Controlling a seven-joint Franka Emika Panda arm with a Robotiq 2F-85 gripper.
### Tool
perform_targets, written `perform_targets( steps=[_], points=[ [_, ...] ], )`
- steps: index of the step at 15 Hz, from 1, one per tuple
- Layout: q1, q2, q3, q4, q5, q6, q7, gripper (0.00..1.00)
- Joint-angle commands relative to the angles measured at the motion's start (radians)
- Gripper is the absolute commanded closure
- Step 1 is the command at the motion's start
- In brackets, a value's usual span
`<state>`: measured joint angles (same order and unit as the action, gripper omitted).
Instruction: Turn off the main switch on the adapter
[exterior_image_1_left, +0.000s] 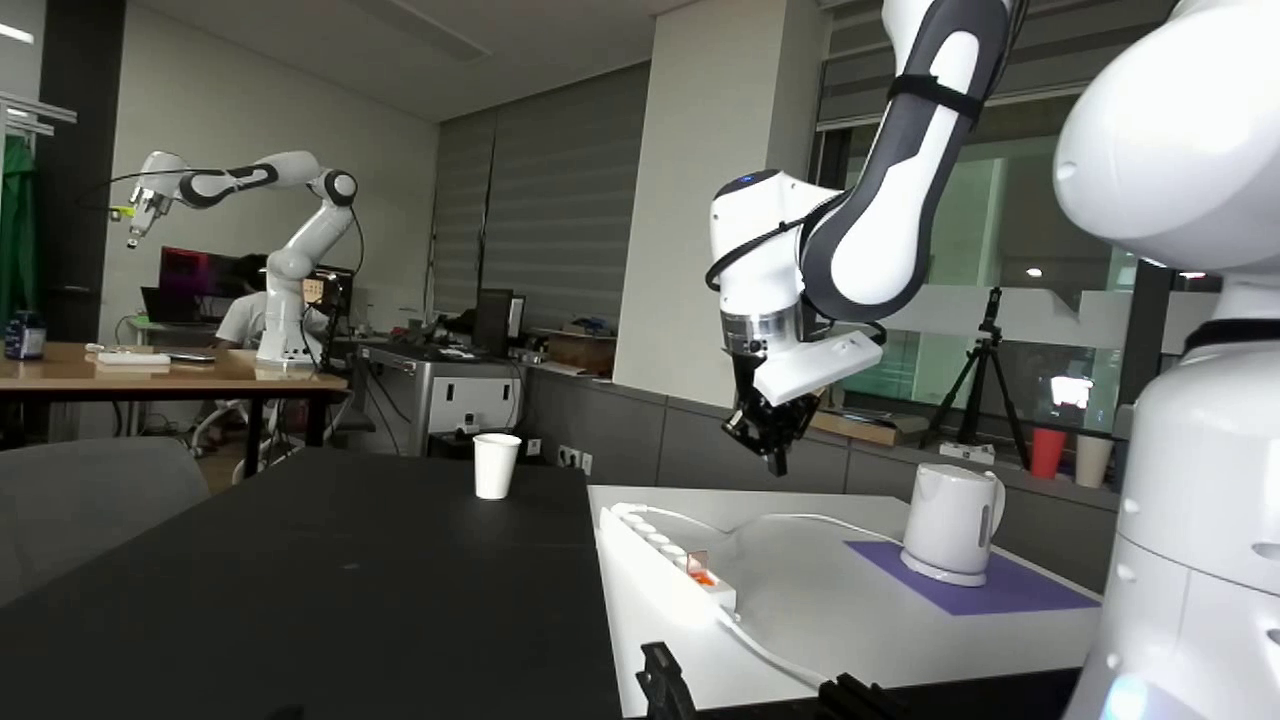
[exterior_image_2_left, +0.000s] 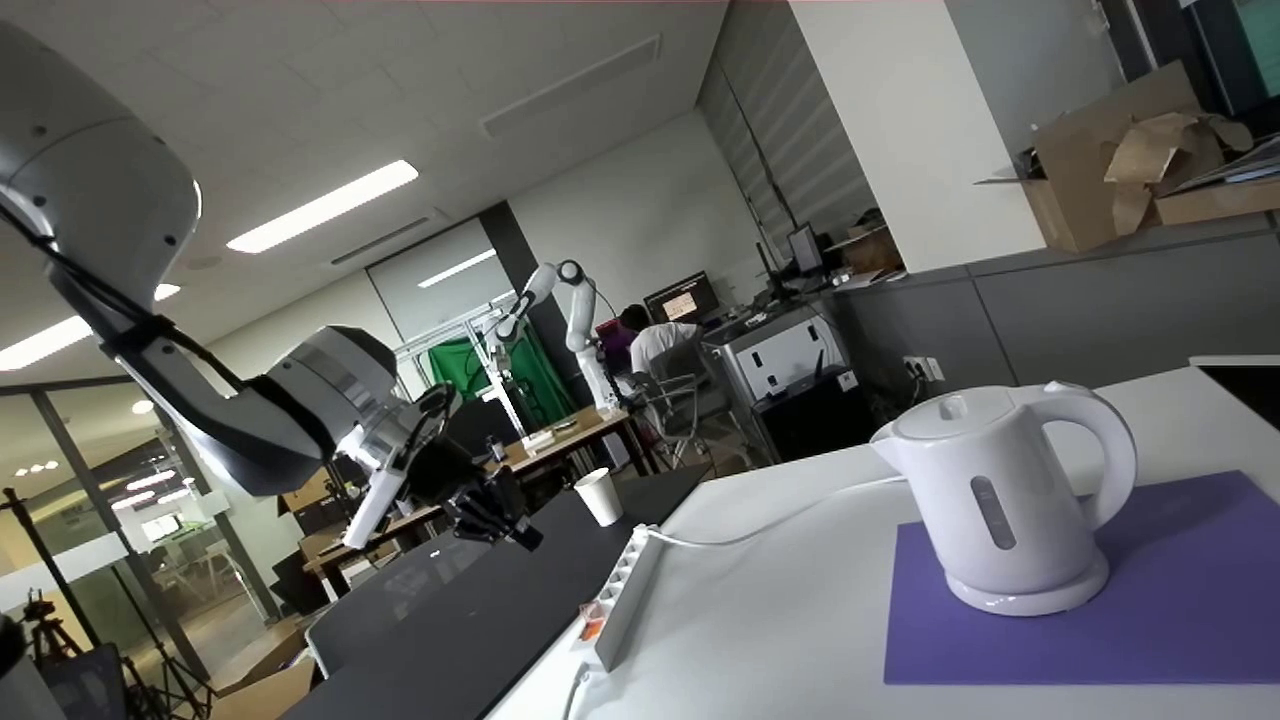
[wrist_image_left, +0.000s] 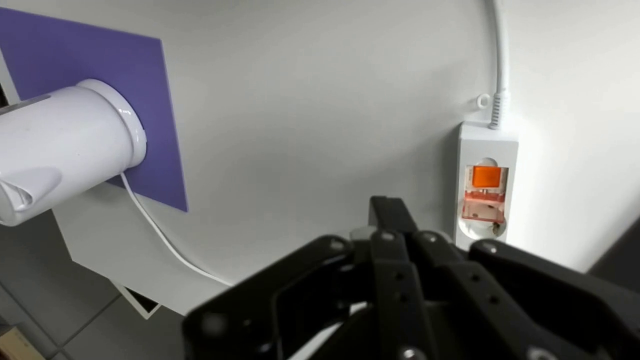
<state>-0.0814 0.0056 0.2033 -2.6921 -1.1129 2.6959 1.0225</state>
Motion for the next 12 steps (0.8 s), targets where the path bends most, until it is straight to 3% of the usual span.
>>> perform_targets(
  steps=[1,12],
  points=[
    [0.000,-0.002,0.000,0.000,0.000,0.000,0.000,0.99],
    [-0.002,0.010,-0.002,0.012,-0.003,-0.012,0.014,1.00]
  ],
)
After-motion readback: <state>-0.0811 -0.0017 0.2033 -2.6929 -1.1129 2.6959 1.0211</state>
